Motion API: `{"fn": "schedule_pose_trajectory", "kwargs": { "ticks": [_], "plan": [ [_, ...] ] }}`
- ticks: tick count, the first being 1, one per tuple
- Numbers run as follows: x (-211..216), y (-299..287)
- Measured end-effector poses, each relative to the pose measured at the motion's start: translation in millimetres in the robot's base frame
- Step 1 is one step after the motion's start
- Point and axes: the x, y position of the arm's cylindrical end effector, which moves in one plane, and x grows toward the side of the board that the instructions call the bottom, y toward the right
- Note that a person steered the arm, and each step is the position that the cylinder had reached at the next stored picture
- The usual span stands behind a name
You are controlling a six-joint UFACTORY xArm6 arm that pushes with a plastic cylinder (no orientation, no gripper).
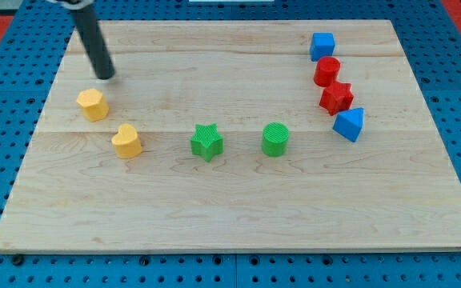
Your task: Push the yellow hexagon closer to yellow heart
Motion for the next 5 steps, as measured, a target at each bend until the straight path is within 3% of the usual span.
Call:
{"fn": "schedule_pose_trajectory", "kwargs": {
  "ticks": [2,3,4,5],
  "plan": [
    [74.0,-7.9],
    [68.8,-2.4],
    [36.2,-1.3],
    [45.0,-33.0]
  ]
}}
